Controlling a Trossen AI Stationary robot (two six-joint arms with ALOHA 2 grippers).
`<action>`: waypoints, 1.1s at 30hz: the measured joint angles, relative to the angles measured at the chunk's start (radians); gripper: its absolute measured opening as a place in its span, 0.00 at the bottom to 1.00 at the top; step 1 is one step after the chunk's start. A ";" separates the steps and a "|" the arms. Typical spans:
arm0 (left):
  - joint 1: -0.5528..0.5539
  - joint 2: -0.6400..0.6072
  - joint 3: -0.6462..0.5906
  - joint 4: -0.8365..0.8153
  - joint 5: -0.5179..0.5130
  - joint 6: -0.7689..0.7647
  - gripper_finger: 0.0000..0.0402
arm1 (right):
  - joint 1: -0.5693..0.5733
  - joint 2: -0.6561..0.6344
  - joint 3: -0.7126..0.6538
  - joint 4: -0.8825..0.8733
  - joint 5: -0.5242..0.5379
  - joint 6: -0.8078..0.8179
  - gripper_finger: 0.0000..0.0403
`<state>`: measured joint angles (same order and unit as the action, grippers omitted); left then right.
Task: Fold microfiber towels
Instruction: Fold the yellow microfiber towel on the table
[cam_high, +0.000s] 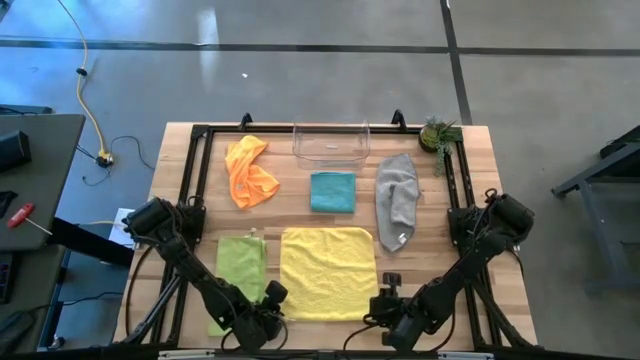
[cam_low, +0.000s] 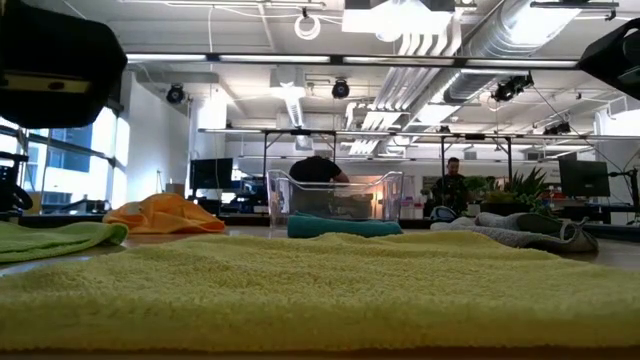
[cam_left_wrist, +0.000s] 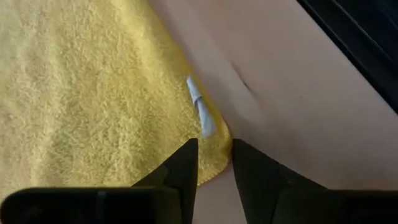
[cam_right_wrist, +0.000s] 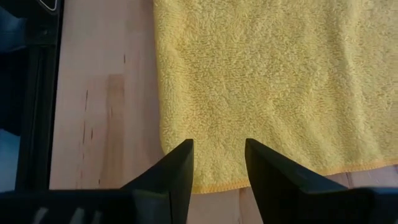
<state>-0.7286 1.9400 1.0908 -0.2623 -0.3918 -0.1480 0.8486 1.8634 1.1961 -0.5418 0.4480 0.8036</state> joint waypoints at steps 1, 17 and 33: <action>0.000 0.000 0.000 0.000 -0.006 0.003 0.19 | 0.000 0.000 0.000 0.000 0.000 0.000 0.34; 0.015 -0.031 0.013 0.005 0.031 -0.051 0.01 | 0.009 0.000 0.000 0.000 -0.034 0.052 0.34; 0.029 -0.181 0.010 -0.021 -0.055 -0.307 0.00 | 0.077 0.005 0.001 0.045 -0.004 0.012 0.44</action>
<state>-0.6999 1.7592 1.1011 -0.2833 -0.4471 -0.4552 0.9261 1.8684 1.1973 -0.4969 0.4441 0.8157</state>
